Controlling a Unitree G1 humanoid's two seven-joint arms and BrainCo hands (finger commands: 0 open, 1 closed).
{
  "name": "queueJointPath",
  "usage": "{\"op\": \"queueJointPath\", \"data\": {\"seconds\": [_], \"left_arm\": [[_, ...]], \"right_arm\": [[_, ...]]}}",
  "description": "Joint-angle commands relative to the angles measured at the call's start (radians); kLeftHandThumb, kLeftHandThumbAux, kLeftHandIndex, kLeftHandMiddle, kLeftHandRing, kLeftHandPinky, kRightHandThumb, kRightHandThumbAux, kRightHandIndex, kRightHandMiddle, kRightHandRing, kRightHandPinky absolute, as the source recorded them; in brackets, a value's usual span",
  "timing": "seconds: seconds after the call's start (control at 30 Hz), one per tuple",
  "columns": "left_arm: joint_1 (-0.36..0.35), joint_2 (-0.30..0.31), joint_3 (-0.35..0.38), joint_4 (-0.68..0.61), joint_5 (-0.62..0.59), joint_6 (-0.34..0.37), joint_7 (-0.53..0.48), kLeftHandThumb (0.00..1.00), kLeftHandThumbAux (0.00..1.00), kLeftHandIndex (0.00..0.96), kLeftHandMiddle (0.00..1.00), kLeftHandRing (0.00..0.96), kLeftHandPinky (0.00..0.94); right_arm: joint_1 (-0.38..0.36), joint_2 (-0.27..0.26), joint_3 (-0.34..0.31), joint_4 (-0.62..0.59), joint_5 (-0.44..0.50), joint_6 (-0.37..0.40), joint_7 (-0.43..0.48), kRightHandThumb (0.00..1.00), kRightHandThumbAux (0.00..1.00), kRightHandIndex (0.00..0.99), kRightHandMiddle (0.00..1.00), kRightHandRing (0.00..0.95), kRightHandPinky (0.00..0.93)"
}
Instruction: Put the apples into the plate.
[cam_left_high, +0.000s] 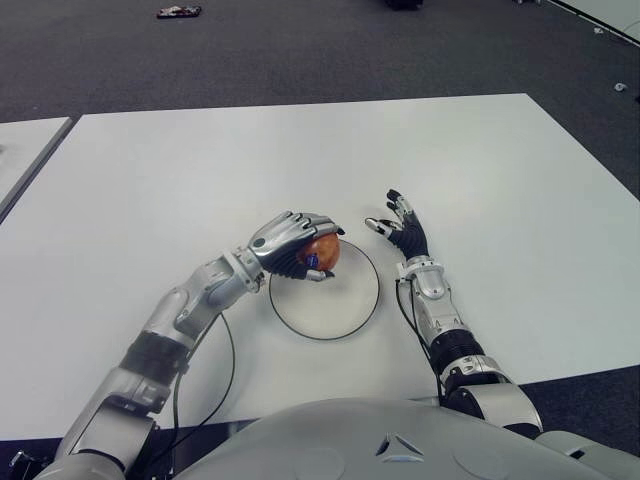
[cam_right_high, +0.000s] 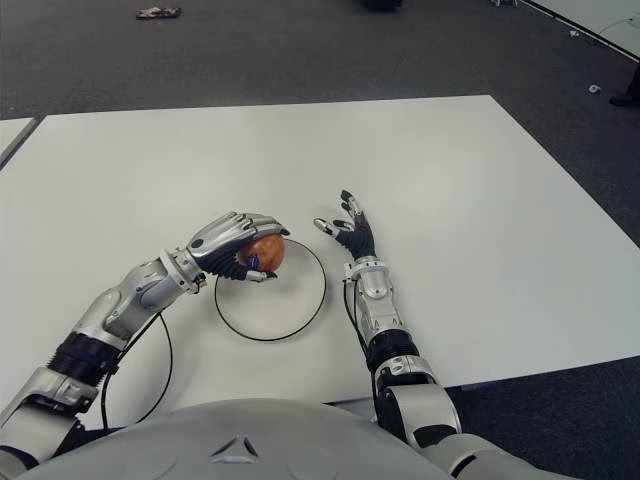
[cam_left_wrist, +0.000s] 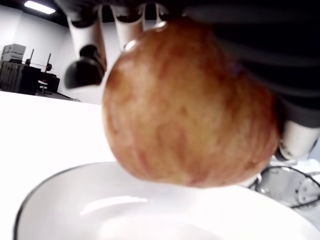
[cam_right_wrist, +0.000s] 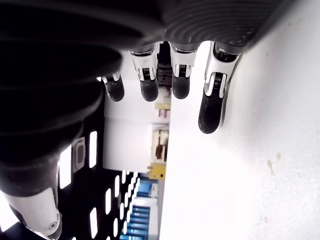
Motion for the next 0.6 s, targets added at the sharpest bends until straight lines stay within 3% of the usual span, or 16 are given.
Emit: {"op": "queueJointPath", "data": {"seconds": [0.03, 0.37, 0.6], "left_arm": [[0.035, 0.037, 0.005, -0.064, -0.026, 0.022, -0.059, 0.725, 0.698, 0.444, 0.805, 0.797, 0.787], [0.084, 0.053, 0.009, -0.168, -0.147, 0.079, -0.194, 0.725, 0.698, 0.444, 0.789, 0.777, 0.770], [0.107, 0.050, 0.013, -0.197, -0.176, 0.095, -0.223, 0.723, 0.698, 0.444, 0.799, 0.781, 0.772]], "right_arm": [[0.031, 0.000, 0.006, 0.047, -0.004, 0.070, 0.002, 0.099, 0.687, 0.000, 0.010, 0.048, 0.117], [0.026, 0.001, 0.005, 0.048, -0.004, 0.082, 0.003, 0.113, 0.701, 0.000, 0.017, 0.054, 0.127], [0.026, 0.002, 0.007, 0.046, -0.007, 0.085, 0.001, 0.118, 0.697, 0.000, 0.013, 0.052, 0.122]]}}
